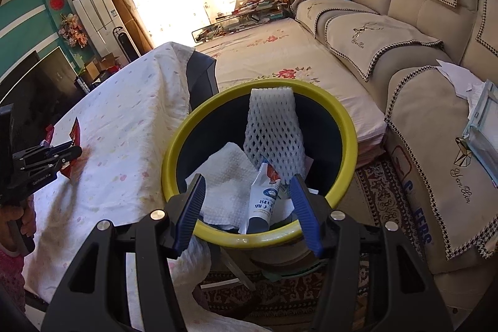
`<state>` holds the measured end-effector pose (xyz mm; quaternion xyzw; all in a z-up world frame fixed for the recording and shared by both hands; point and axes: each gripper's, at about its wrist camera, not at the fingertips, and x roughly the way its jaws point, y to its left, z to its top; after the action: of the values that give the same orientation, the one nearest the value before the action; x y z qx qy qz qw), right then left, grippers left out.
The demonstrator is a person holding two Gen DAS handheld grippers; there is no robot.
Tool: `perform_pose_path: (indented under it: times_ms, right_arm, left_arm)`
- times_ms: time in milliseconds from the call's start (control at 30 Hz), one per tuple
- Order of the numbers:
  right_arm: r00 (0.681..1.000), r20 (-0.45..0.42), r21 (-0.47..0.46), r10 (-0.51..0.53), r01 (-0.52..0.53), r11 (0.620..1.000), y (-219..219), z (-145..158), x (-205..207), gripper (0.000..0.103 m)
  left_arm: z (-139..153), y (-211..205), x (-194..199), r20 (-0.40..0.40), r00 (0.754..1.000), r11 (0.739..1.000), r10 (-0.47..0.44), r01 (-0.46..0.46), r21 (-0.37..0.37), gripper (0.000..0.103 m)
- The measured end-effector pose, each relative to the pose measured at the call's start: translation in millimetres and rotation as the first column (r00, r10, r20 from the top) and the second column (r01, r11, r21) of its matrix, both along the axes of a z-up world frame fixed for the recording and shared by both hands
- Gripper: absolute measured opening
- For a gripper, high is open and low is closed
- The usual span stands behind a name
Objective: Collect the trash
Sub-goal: 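Carry the red wrapper over the yellow bin and open the left gripper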
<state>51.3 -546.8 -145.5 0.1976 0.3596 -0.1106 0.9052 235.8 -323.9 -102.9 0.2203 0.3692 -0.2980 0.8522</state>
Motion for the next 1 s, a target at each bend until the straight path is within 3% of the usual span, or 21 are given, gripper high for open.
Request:
perform_pose_path:
  times_ms: [233,367,667,900,967,1000]
  right_arm:
    - [0.999,0.011,-0.013,-0.039,0.039,0.999,-11.1,5.7,-22.1,0.054]
    - [0.998,0.025,-0.021,-0.060,0.060,0.998,-21.1,8.5,-36.3,0.054]
    - [0.990,0.047,-0.031,-0.133,0.134,0.990,-50.1,8.9,-72.5,0.057]
    - [0.981,0.061,-0.013,-0.184,0.185,0.983,-74.9,3.3,-86.0,0.059]
    - [0.981,0.058,-0.015,-0.187,0.189,0.982,-77.5,1.4,-87.2,0.059]
    - [0.980,0.055,-0.017,-0.190,0.191,0.981,-78.9,0.1,-87.3,0.060]
  left_arm:
    - [39.4,-46.0,-51.8,-0.002,0.992,0.987,-0.130,0.129,-0.092,0.023]
    - [47.7,-83.3,-70.8,-0.016,0.981,0.977,-0.191,0.189,-0.102,0.023]
    - [19.0,-180.1,-75.0,-0.126,0.963,0.970,-0.239,0.231,-0.072,0.023]
    - [-6.0,-232.1,-67.4,-0.147,0.961,0.972,-0.233,0.234,-0.012,0.023]
    - [-12.5,-242.2,-65.4,-0.155,0.962,0.974,-0.223,0.227,0.007,0.026]
    - [-15.9,-246.5,-63.5,-0.162,0.963,0.975,-0.214,0.220,0.018,0.034]
